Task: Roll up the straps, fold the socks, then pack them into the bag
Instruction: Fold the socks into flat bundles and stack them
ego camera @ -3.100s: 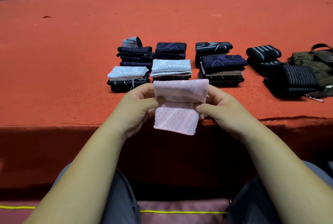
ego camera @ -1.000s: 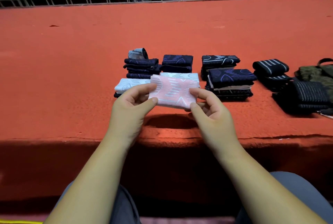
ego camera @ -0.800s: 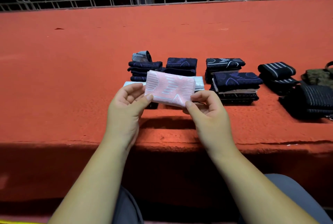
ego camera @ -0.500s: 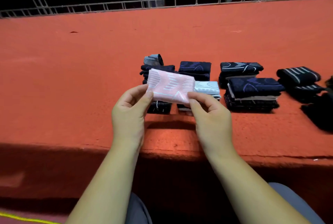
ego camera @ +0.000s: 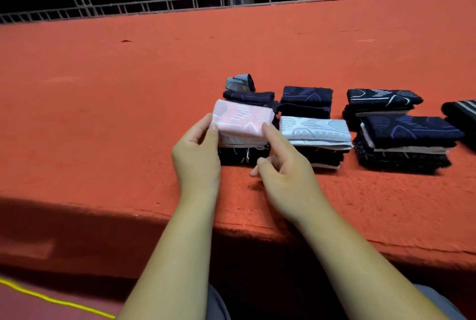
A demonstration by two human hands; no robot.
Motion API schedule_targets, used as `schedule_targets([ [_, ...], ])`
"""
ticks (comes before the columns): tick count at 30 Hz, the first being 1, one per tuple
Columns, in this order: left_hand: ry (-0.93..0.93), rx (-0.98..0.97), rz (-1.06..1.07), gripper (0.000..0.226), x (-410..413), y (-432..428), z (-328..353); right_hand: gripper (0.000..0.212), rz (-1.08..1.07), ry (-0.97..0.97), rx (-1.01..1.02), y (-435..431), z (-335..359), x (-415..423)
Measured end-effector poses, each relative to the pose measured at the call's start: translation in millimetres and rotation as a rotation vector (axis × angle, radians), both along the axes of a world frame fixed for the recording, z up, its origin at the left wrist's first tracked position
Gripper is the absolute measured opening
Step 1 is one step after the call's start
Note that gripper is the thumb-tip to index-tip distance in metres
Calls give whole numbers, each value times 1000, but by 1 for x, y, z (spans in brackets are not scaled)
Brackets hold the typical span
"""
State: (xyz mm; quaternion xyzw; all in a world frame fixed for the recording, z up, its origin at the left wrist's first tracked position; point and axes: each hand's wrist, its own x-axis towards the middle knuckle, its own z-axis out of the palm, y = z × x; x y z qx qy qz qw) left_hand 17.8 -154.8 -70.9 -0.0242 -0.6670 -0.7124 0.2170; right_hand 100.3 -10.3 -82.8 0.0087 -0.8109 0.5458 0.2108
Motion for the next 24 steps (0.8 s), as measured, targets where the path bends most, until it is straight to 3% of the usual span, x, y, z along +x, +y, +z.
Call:
schedule_targets([
  [5, -60, -117, 97, 27, -6, 3, -7, 76, 20, -65, 107, -1, -6, -3],
  [11, -104, -69, 54, 18, -8, -1, -7, 76, 24, -42, 194, -2, -3, 5],
  [18, -180, 14, 5, 21, -21, -13, -4, 41, -175, 144, 246, 2, 8, 22],
  [24, -268, 21, -51, 22, -40, -25, -4, 26, -232, 64, 161, 8, 46, 13],
])
